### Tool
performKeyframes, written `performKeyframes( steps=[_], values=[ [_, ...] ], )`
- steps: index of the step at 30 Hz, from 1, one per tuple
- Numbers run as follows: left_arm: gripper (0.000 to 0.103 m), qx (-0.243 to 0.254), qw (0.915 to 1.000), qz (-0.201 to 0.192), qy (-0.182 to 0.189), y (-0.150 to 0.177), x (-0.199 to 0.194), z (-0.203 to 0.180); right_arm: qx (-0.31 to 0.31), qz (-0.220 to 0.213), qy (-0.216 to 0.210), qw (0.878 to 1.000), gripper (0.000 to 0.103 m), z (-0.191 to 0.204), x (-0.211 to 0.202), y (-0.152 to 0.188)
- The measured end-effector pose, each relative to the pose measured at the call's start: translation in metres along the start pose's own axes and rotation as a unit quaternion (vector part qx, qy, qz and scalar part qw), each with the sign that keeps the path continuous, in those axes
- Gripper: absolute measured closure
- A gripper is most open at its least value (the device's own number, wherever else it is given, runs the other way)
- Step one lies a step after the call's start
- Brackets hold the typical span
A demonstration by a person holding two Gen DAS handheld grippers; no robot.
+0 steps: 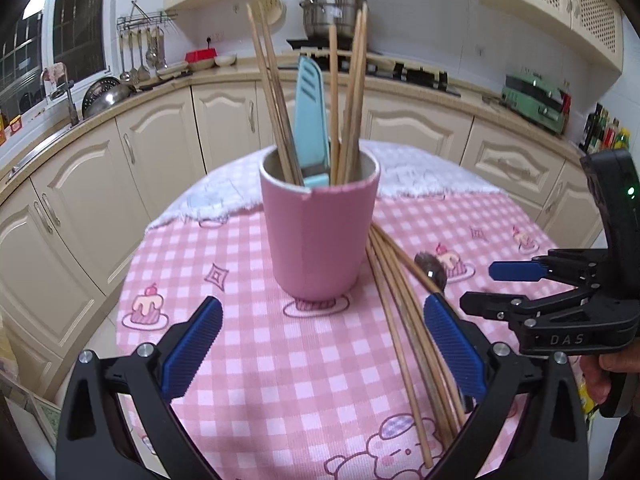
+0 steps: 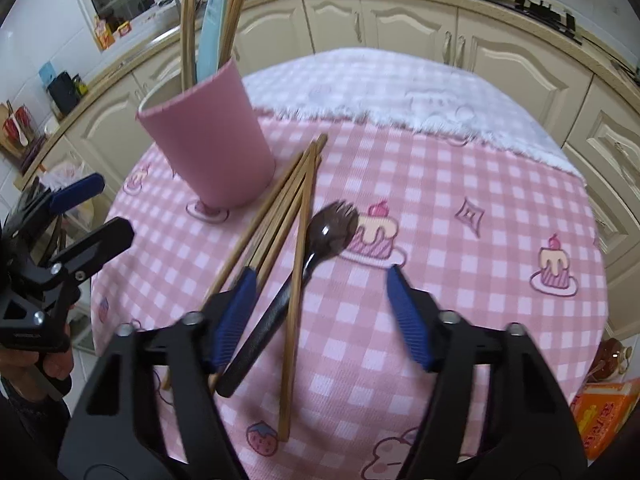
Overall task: Organize utensils
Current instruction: 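Lower the right gripper toward the remaining chopsticks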
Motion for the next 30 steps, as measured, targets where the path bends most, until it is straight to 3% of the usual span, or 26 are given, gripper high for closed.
performKeyframes(
  steps=[2,14,18,24,30],
  values=[
    [0.004,0.01,0.9999,0.012,-0.004,0.004,0.008,-0.004,-0.008,0.005,0.002,1.0,0.062,0.003,0.003,0.002],
    [0.005,0.045,0.9955,0.081,-0.017,0.011,0.06,-0.019,-0.033,0.019,0.019,0.999,0.07,0.009,0.019,0.007],
    [0.005,0.049,0.9943,0.092,-0.022,0.011,0.071,-0.021,-0.034,0.02,0.021,0.999,0.08,0.007,0.017,0.01],
    [0.019,0.05,0.9934,0.103,-0.012,0.006,0.079,-0.026,-0.032,0.021,0.022,0.999,0.083,0.004,0.017,0.006],
    [0.049,0.064,0.9915,0.113,0.005,-0.003,0.082,-0.04,-0.044,0.033,0.027,0.998,0.083,0.009,0.022,-0.011]
  ],
)
Point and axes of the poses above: each gripper's, at about its wrist camera, not at the fingertips, and x roughly the way its jaws point, z to its left, y to its underside, the point moved 3 cm from there along x, roughly the way its jaws point, and after that the axes turned 8 degrees about z, right-handed, at the moved point
